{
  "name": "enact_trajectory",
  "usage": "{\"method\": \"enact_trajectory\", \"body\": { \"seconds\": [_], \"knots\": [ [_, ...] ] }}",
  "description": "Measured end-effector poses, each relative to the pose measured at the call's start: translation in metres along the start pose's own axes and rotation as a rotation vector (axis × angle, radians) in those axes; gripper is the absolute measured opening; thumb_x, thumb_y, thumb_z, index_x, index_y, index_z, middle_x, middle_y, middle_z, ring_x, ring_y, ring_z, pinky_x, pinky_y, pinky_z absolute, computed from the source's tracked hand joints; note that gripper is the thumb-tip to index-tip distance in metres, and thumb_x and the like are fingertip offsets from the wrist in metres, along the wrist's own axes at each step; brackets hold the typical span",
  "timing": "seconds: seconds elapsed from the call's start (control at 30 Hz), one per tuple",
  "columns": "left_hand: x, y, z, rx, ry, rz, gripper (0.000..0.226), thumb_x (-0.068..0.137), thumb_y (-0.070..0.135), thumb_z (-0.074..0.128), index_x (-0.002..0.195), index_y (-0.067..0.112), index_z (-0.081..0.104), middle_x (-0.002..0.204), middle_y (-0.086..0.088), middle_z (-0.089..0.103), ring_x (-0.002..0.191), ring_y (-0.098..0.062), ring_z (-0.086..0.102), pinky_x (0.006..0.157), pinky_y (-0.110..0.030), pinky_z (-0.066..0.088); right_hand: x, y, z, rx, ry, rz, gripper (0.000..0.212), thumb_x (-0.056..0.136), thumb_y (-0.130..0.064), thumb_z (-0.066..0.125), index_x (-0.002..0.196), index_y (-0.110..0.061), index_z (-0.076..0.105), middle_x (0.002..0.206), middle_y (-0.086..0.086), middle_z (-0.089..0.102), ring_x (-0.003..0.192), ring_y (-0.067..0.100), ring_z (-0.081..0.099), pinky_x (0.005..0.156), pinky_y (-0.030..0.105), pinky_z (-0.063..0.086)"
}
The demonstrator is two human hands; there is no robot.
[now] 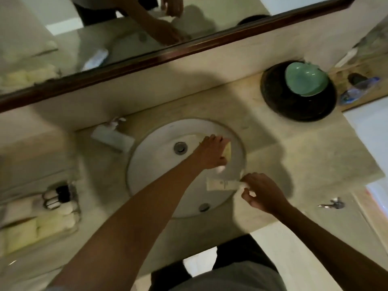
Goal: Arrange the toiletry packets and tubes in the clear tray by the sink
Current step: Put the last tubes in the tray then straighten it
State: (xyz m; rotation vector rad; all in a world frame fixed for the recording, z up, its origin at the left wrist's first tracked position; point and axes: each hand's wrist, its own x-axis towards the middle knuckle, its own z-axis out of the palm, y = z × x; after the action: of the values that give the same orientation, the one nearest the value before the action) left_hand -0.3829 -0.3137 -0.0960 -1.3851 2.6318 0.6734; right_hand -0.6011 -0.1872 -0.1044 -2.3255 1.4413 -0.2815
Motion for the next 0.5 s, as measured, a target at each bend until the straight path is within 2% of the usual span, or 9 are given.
{"method": "enact_trajectory", "body": {
  "seconds": [0.07,0.17,0.23,0.3,0.43,0.5],
  "knots": [
    [-0.072,-0.021,0.003,-0.078,-0.011,-0.060,0.076,0.076,0.041,0.067,0.142,0.015,0.037,0.128,-0.015,0.051,0.113,-0.036,0.049,0.094,-0.043,0.038,0.003,-0.049,0.020,0.013,0.006,0.029,0.028,0.072,-0.017,0.071,0.100,-0.013,0.065,0.085,0.003,0.066,0.069,0.027,0.062,0.060,0.032,0.048],
    [-0.186,-0.061,0.007,-0.145,-0.007,-0.207,0.080,0.077,0.045,0.067,0.144,0.018,0.033,0.134,-0.013,0.047,0.116,-0.034,0.050,0.095,-0.044,0.039,0.011,-0.130,0.053,0.055,0.010,0.099,0.022,0.073,-0.016,0.075,0.093,-0.014,0.065,0.086,0.003,0.066,0.066,0.029,0.063,0.054,0.029,0.045],
    [-0.264,-0.094,0.011,-0.176,0.000,-0.333,0.084,0.078,0.045,0.067,0.147,0.018,0.029,0.140,-0.011,0.044,0.120,-0.033,0.048,0.099,-0.044,0.040,0.021,-0.189,0.076,0.092,0.011,0.093,0.015,0.076,-0.024,0.066,0.088,-0.016,0.065,0.084,0.000,0.065,0.065,0.025,0.062,0.054,0.022,0.035],
    [-0.334,-0.132,0.020,-0.180,0.002,-0.438,0.086,0.079,0.047,0.066,0.149,0.019,0.026,0.146,-0.010,0.040,0.126,-0.031,0.045,0.102,-0.042,0.039,0.031,-0.242,0.100,0.131,-0.020,0.038,0.017,0.079,-0.032,0.056,0.085,-0.019,0.063,0.083,-0.003,0.063,0.066,0.022,0.060,0.057,0.023,0.031],
    [-0.439,-0.198,0.032,-0.139,0.042,-0.595,0.081,0.078,0.050,0.064,0.146,0.020,0.032,0.145,-0.010,0.041,0.121,-0.033,0.049,0.095,-0.041,0.043,0.056,-0.322,0.132,0.108,-0.098,-0.013,0.011,0.082,-0.030,0.063,0.088,-0.020,0.063,0.087,-0.002,0.062,0.074,0.027,0.061,0.060,0.029,0.036],
    [-0.472,-0.222,0.034,-0.145,0.100,-0.629,0.083,0.075,0.052,0.065,0.146,0.022,0.033,0.143,-0.009,0.044,0.119,-0.032,0.051,0.094,-0.042,0.044,0.071,-0.353,0.140,0.084,-0.111,-0.009,0.012,0.079,-0.029,0.066,0.088,-0.020,0.065,0.087,-0.001,0.063,0.074,0.028,0.063,0.061,0.032,0.044]
  ]
}}
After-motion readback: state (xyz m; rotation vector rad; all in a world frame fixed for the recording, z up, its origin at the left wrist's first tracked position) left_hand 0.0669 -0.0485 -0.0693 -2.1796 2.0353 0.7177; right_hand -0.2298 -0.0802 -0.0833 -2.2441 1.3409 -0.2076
